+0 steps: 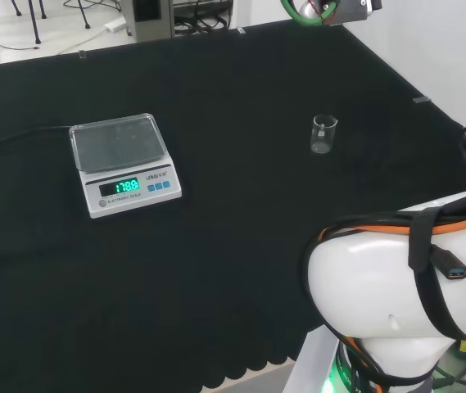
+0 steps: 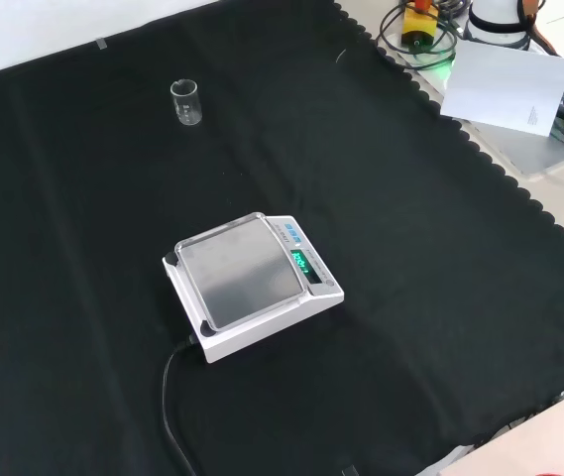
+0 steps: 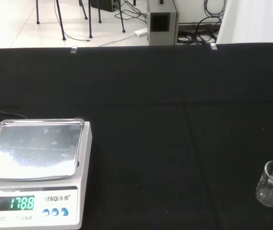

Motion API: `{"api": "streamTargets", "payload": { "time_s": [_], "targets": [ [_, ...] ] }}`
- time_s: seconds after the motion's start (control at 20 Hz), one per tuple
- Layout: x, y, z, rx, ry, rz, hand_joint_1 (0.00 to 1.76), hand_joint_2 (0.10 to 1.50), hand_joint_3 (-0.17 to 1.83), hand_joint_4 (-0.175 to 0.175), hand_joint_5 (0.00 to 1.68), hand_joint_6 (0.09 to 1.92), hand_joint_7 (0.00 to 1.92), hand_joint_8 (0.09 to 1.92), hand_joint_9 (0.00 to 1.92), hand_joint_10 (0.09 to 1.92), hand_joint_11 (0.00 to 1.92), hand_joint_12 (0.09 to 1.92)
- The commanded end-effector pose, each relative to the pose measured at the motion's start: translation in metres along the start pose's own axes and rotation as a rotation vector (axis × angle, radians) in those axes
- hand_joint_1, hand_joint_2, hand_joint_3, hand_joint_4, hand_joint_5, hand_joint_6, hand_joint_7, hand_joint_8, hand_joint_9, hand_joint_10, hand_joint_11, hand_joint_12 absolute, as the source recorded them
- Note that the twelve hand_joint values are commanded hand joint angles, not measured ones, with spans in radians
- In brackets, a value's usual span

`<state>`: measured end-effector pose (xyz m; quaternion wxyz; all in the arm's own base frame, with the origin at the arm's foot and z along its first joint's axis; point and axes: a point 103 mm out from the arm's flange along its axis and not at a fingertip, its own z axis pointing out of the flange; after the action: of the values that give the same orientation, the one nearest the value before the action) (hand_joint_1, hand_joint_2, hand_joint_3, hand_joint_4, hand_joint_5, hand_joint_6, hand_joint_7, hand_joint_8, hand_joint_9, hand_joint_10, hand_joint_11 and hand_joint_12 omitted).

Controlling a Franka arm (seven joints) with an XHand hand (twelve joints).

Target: Pick up the beaker.

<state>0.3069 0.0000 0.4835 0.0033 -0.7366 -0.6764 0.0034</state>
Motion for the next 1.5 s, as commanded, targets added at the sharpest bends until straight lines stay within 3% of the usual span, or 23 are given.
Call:
{"api": "streamTargets", "payload": {
  "time_s": [0.05,0.15,0.3,0.45,0.9,1.25,1.5],
  "targets": [
    [0.028,-0.068,-0.071,-0.083,-0.018,-0.062,0.74,1.07,-0.06,-0.03,0.35,0.54,0.36,0.75,0.56,0.77,0.36,1.29],
    [0.025,-0.069,-0.075,-0.085,-0.012,-0.066,0.69,1.06,-0.09,-0.006,0.31,0.35,0.28,0.72,0.46,0.79,0.21,1.4],
    [0.019,-0.062,-0.073,-0.093,-0.012,-0.067,0.67,1.06,-0.11,0.0,0.31,0.27,0.26,0.71,0.44,0.8,0.18,1.44],
    [0.011,-0.052,-0.067,-0.096,-0.003,-0.072,0.67,1.06,-0.12,0.0,0.32,0.26,0.26,0.71,0.44,0.8,0.18,1.44],
    [-0.012,-0.016,-0.034,-0.021,0.054,-0.063,0.69,1.09,-0.17,-0.003,0.36,0.23,0.28,0.71,0.46,0.79,0.2,1.43],
    [-0.026,0.007,-0.016,-0.035,0.073,-0.073,0.69,1.1,-0.17,-0.006,0.37,0.23,0.29,0.71,0.47,0.8,0.21,1.43],
    [-0.033,0.021,-0.001,0.007,0.098,-0.068,0.7,1.1,-0.17,-0.01,0.38,0.23,0.31,0.72,0.49,0.8,0.22,1.42]
  ]
}}
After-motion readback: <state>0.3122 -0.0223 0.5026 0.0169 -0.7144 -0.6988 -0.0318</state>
